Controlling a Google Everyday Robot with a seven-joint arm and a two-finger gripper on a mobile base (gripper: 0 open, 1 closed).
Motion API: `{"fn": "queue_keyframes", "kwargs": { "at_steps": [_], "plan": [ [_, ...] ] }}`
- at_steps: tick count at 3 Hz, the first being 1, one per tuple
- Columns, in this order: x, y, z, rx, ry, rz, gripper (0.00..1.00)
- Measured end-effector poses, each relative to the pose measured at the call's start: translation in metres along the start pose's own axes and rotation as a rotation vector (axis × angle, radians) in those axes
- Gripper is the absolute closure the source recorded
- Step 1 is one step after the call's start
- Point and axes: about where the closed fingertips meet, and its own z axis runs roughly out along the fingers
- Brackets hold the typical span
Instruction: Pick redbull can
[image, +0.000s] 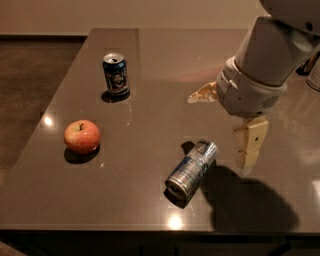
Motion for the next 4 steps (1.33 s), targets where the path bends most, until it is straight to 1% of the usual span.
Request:
{"fn": "queue_keyframes", "kwargs": {
  "at_steps": [1,2,3,4],
  "plan": [
    [-0.001,-0.001,0.0,0.002,-0.001,-0.003,0.0],
    [-0.015,0.009,0.016,-0.072,0.026,-0.066,0.0],
    [-0.036,0.022,0.042,-0.162,0.064,-0.164,0.0],
    [-0.05,0.03,0.064,-0.219,0.081,-0.23,0.0]
  ]
}}
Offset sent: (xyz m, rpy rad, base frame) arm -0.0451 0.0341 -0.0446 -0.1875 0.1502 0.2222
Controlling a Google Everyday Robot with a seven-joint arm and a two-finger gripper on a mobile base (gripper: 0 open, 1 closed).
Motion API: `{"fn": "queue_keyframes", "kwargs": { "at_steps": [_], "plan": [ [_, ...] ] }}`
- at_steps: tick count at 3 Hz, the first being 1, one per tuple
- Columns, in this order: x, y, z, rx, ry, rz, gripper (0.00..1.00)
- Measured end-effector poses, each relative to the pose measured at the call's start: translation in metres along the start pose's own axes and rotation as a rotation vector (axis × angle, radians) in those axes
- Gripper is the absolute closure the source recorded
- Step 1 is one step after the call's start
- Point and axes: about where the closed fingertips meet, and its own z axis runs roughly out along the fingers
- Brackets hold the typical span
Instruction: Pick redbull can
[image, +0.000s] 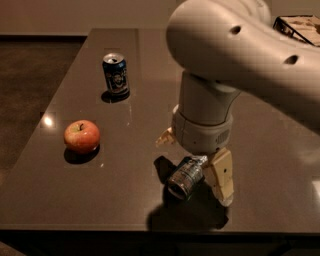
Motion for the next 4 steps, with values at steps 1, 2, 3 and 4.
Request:
{"fn": "queue_keyframes", "kwargs": {
  "at_steps": [1,2,3,4],
  "plan": [
    [-0.004,-0.004,0.011,-0.02,0.029,-0.034,0.0],
    [0.002,-0.005,0.007,-0.002,0.033,-0.03,0.18],
    [0.01,-0.003,-0.004,0.042,0.011,-0.017,0.42],
    [0.015,0.001,-0.007,0.062,-0.002,-0.01,0.65]
  ]
}}
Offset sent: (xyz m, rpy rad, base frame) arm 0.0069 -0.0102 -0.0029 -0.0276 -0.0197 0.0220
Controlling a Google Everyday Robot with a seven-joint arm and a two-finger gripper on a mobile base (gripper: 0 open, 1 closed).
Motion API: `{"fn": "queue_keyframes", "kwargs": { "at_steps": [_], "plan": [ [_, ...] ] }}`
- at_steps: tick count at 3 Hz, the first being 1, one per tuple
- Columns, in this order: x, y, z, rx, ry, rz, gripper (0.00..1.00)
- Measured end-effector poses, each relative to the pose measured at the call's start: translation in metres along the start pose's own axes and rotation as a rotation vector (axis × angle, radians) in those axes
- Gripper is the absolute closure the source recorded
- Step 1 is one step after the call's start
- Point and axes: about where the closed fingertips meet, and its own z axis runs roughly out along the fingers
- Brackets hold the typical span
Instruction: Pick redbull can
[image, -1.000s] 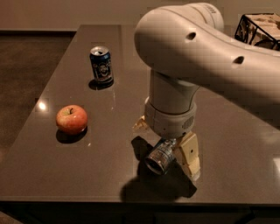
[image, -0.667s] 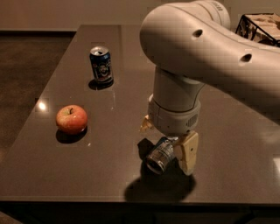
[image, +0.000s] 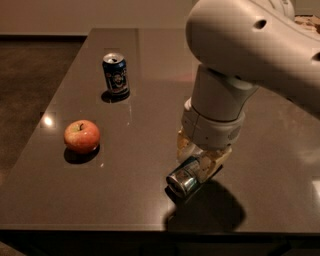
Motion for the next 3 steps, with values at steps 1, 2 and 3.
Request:
{"fn": "queue_keyframes", "kwargs": {
  "at_steps": [1,2,3],
  "plan": [
    [0.003,0.003,0.001,0.002,-0.008,0.007,0.88],
    [0.0,-0.001,-0.012,0.02,-0.021,0.035,1.0],
    [-0.011,-0.012,-0.039,0.052,-0.029,0.059,1.0]
  ]
}}
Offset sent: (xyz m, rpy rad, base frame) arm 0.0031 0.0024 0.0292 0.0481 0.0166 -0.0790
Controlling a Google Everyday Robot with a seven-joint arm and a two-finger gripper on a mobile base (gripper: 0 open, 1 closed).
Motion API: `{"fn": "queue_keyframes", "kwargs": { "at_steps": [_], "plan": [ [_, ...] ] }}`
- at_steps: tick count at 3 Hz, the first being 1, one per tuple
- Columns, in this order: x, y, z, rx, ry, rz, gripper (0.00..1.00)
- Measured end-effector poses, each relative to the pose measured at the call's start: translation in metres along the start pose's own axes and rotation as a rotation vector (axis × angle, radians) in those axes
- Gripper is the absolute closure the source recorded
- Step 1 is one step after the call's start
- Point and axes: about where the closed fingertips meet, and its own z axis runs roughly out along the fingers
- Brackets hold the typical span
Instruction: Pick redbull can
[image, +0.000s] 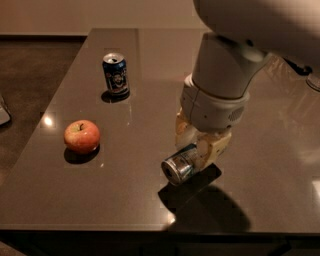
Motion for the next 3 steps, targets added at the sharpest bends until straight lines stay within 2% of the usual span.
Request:
{"fn": "queue_keyframes", "kwargs": {
  "at_steps": [1,2,3],
  "plan": [
    [-0.017,-0.015,-0.025,0.03,-0.011,-0.005,1.0],
    [-0.044,-0.034,-0.066,0.105,-0.034,-0.02,1.0],
    [-0.044,-0.034,-0.066,0.105,-0.034,-0.02,1.0]
  ]
}}
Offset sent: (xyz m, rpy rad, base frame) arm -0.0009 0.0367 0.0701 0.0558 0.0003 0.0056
